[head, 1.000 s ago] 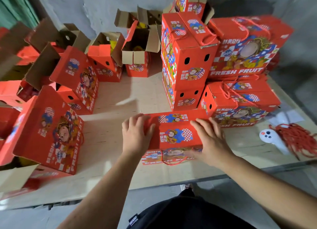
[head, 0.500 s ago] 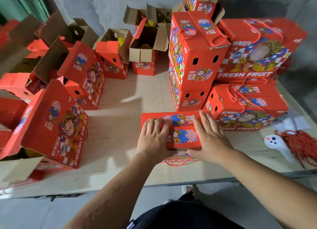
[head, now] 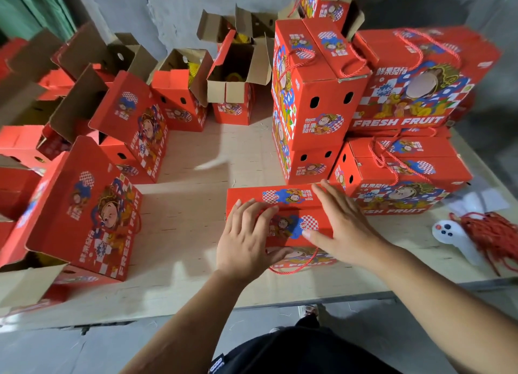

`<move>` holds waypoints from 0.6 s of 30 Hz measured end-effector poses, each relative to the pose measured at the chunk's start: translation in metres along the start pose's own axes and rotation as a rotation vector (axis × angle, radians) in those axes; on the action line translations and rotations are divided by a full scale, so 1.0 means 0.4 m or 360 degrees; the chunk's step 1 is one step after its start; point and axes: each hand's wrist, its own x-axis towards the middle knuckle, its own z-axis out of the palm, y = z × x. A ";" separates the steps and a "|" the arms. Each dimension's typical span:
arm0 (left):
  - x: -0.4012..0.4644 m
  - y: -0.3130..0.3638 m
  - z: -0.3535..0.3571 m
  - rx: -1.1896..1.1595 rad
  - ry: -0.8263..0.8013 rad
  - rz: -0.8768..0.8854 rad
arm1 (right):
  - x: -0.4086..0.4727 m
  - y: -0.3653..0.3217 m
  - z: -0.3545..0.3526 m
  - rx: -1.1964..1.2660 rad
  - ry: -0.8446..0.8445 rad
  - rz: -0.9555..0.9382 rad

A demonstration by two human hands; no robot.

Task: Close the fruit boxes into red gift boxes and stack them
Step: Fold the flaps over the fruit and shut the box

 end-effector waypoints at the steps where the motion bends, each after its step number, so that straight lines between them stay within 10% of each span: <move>1: 0.003 0.002 -0.005 -0.0070 0.0043 -0.0025 | 0.002 -0.001 -0.011 0.0026 0.0111 -0.0009; 18: 0.034 -0.005 -0.020 -0.0003 -0.0324 -0.0383 | -0.031 0.025 0.048 -0.0130 0.0027 0.0005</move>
